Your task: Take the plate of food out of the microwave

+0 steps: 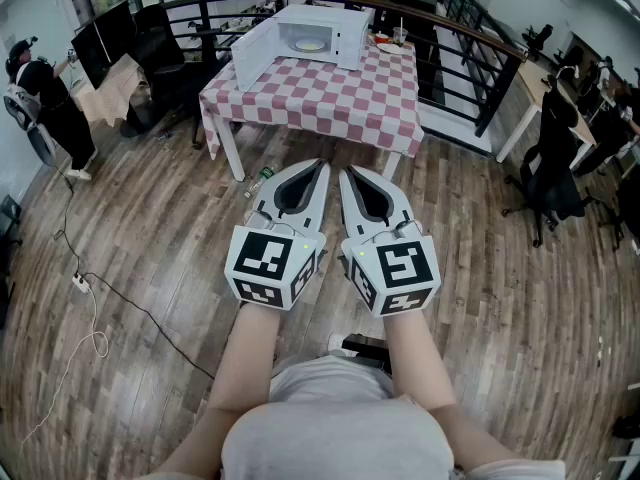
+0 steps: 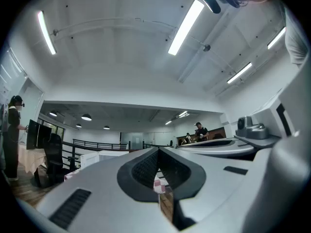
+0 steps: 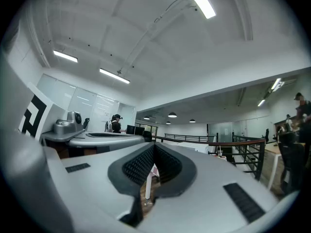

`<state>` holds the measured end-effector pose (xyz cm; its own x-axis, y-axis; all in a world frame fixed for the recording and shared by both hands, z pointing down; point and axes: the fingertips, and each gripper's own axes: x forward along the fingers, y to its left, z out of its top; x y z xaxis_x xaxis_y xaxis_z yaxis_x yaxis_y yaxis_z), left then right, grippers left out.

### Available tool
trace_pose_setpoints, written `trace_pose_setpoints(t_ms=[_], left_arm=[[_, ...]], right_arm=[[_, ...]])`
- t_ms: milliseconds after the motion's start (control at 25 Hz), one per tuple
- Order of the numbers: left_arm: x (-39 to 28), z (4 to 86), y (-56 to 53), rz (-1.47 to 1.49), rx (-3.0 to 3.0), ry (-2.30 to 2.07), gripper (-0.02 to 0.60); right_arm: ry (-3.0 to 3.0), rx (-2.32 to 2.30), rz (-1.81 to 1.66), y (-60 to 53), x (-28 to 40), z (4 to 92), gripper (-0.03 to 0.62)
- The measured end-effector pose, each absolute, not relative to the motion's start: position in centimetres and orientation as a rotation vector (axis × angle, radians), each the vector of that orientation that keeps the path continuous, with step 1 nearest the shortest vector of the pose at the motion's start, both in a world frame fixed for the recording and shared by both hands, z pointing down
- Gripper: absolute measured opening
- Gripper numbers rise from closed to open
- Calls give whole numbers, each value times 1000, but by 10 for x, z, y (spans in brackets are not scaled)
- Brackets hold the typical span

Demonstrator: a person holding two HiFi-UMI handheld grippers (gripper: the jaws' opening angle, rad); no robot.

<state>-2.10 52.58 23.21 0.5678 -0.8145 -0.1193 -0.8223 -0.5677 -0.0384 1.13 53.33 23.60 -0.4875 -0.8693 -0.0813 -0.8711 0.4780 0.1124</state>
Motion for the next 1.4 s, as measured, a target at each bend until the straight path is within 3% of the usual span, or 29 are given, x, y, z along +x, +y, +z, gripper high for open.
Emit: trace_pose_setpoints(t_ms=[1400], left_arm=[[43, 252, 407, 164, -2711, 1520, 2]], right_arm=[[2777, -1463, 186, 420, 75, 259, 25]])
